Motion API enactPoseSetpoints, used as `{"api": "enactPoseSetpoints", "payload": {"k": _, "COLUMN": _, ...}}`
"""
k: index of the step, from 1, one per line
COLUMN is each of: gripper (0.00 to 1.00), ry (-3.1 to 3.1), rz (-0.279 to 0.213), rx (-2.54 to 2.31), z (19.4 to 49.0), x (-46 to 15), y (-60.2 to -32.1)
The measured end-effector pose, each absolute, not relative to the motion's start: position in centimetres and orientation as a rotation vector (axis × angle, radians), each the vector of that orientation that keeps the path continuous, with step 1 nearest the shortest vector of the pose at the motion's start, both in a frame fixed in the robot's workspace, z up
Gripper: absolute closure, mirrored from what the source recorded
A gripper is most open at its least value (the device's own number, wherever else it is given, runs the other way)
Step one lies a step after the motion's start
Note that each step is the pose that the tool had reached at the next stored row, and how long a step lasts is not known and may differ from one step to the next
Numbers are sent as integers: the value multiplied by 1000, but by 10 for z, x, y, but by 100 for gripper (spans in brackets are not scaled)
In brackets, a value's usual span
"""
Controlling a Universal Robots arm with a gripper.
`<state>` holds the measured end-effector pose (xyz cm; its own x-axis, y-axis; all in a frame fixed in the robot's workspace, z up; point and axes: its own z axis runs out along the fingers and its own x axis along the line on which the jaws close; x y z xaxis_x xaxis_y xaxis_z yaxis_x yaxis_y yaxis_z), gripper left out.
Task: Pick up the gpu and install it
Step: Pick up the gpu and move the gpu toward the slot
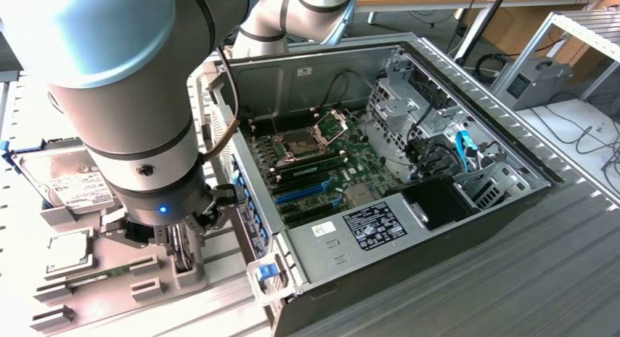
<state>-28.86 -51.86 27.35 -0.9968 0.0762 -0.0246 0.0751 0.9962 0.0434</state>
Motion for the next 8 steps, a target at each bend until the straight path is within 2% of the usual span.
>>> {"api": "enactPoseSetpoints", "payload": {"k": 8, "gripper": 58, "ry": 3112, "rz": 66, "rx": 118, "z": 272, "x": -289, "y": -513}}
